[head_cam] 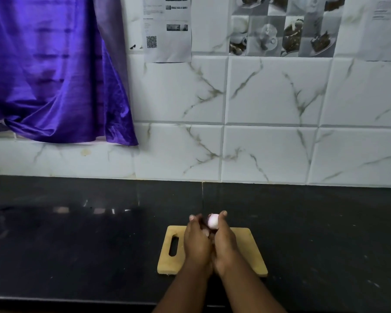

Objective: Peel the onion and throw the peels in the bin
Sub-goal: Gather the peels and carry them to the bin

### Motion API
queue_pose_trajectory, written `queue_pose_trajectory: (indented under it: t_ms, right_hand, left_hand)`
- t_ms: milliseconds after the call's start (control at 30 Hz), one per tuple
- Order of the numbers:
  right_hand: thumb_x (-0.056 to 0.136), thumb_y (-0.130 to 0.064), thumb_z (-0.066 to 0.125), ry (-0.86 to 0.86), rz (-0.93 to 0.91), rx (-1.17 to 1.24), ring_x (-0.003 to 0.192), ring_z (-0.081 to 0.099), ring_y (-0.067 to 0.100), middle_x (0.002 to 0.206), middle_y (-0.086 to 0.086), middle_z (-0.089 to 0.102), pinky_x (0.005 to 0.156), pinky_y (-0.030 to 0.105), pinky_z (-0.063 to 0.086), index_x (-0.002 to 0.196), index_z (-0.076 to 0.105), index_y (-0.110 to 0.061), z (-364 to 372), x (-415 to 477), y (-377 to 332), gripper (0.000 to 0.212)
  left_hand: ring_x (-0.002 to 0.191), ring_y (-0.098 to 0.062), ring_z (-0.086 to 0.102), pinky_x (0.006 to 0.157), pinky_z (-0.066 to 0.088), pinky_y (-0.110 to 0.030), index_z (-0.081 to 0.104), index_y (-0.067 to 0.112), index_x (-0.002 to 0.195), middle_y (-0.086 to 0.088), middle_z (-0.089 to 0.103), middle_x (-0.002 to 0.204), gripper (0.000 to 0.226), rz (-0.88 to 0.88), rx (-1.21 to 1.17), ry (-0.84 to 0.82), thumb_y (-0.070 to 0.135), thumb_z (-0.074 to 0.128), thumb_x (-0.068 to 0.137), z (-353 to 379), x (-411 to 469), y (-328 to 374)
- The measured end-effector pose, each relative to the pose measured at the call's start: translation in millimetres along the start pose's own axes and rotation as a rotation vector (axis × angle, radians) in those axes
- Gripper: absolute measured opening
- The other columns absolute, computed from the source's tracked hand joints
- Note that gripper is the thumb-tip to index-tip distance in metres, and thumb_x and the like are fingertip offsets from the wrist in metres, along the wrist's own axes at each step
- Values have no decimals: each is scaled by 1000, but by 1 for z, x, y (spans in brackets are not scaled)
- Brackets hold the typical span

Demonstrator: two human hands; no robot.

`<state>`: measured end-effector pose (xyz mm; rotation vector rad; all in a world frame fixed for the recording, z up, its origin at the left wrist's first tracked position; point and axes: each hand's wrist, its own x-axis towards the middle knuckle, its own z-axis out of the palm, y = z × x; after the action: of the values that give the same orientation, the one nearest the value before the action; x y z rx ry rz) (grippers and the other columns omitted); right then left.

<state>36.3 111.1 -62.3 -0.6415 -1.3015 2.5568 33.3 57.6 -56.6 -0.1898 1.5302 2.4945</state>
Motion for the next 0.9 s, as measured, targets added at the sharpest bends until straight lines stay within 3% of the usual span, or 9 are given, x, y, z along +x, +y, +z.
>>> queue_pose_trajectory:
  t_ms: [133,200,300,433,600,733,900]
  right_hand:
    - [100,-66,37,-43,2,225,107,73,42,119,31,72,82,44,57,132,59,3,5,-15,0,79]
    - [101,-64,36,-46,-50,283,107,71,38,121,28,72,85,44,56,124,63,1,13,-24,1,74]
    - [103,-62,35,-62,-97,339,104,69,33,103,20,78,104,46,49,104,70,-3,28,-43,-2,68]
    - [98,-70,35,-166,-76,441,127,62,38,126,25,71,118,50,39,131,62,5,55,-61,17,86]
    - [96,-72,34,-279,-42,459,132,59,36,135,23,67,121,50,35,135,60,3,79,-86,44,89]
    - [97,-73,30,-360,66,437,135,56,35,140,23,63,122,50,32,139,57,2,113,-119,93,90]
    - [97,-71,32,-405,212,408,136,56,32,140,21,64,122,48,32,137,58,3,146,-161,164,87]
  left_hand:
    - [94,-22,73,62,62,-28,65,4,128,-9,74,108,45,-94,-286,17,34,32,116,-7,-10,15]
    - [96,-22,72,70,59,-29,65,0,131,-13,73,117,51,-87,-359,16,34,29,117,-12,-13,20]
    - [102,-24,71,82,57,-33,65,-4,132,-18,71,129,56,-51,-455,4,35,27,117,-25,-20,34]
    - [113,-27,71,88,58,-35,65,-5,132,-22,69,135,57,13,-584,1,34,26,117,-53,-31,58]
    - [121,-31,69,91,58,-37,65,-5,128,-23,70,133,57,59,-654,14,34,27,116,-92,-58,80]
    - [129,-35,66,109,53,-43,67,-5,129,-23,71,133,58,131,-708,92,36,27,116,-159,-79,89]
    - [130,-32,65,116,48,-44,71,-1,114,-20,72,129,55,204,-753,239,34,28,115,-248,-109,93]
